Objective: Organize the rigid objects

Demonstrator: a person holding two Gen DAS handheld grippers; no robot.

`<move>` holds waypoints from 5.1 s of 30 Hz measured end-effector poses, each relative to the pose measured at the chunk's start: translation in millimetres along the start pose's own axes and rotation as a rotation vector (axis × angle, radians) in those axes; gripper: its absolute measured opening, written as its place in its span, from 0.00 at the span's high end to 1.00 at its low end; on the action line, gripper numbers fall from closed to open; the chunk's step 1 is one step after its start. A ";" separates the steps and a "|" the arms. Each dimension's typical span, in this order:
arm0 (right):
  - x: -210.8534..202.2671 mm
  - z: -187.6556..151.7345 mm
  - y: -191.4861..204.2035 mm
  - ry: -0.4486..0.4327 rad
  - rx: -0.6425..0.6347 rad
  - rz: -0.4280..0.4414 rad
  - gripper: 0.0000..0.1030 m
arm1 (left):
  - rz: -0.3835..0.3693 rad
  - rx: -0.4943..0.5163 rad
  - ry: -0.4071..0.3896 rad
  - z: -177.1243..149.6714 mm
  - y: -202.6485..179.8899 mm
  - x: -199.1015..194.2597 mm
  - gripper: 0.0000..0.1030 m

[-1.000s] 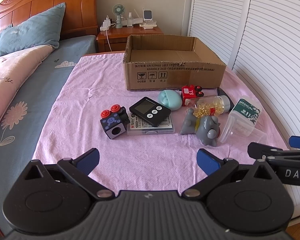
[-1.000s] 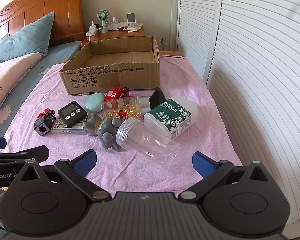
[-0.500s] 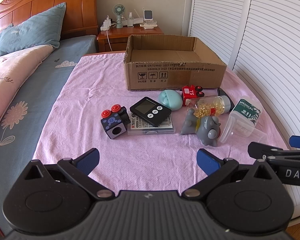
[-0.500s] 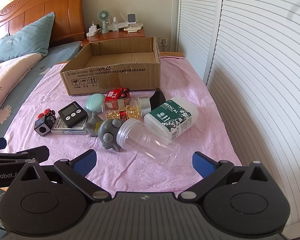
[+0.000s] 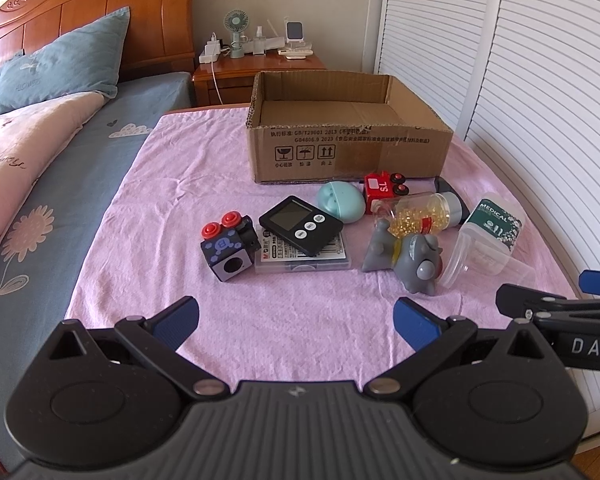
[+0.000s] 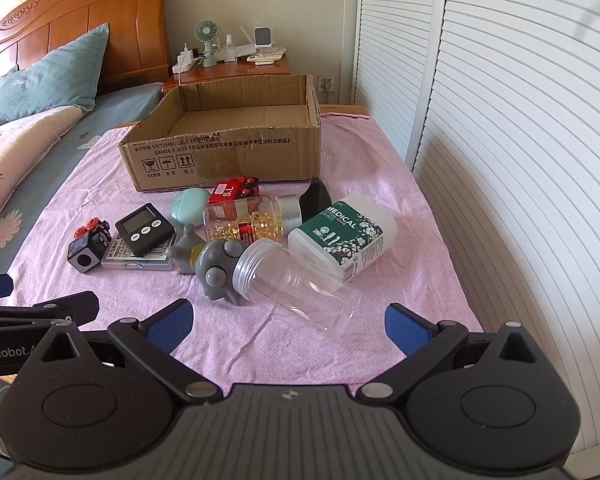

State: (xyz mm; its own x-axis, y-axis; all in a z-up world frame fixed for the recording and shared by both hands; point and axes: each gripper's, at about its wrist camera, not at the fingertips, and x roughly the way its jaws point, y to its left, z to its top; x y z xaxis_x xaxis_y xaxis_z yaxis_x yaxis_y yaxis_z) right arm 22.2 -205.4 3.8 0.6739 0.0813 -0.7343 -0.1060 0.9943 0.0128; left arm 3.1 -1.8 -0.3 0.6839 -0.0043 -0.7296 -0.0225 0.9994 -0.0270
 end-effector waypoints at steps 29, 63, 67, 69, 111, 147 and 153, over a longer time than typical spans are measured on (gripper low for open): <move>57.7 35.9 9.5 -0.016 -0.049 -0.092 0.00 | -0.040 -0.010 0.006 5.3 38.8 36.4 0.01; 75.2 -19.8 -22.9 0.121 -0.014 -0.089 0.00 | -0.046 -0.021 0.065 3.2 54.5 76.0 0.01; 83.6 -23.5 -24.4 0.148 -0.024 -0.049 0.00 | -0.026 -0.052 0.045 5.7 63.0 82.2 0.01; 84.3 -23.3 -24.2 0.144 -0.032 -0.042 0.00 | -0.019 -0.080 0.037 10.4 68.0 84.8 0.01; 84.8 -28.5 -26.8 0.039 -0.112 0.036 0.00 | -0.039 0.044 -0.091 12.4 79.0 116.9 0.43; 58.6 15.5 -15.8 0.101 -0.164 0.045 0.09 | -0.114 0.127 0.053 36.7 88.1 108.9 0.48; 48.8 36.8 -15.3 0.062 -0.194 0.113 0.09 | -0.161 0.149 0.060 57.8 83.1 91.0 0.48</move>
State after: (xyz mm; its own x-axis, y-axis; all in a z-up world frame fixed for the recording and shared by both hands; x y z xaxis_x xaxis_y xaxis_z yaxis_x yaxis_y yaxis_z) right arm 83.7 -214.1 -7.3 0.6038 0.1811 -0.7763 -0.3213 0.9465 -0.0291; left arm 105.6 82.9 -29.4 0.6253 -0.1618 -0.7634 0.1944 0.9797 -0.0485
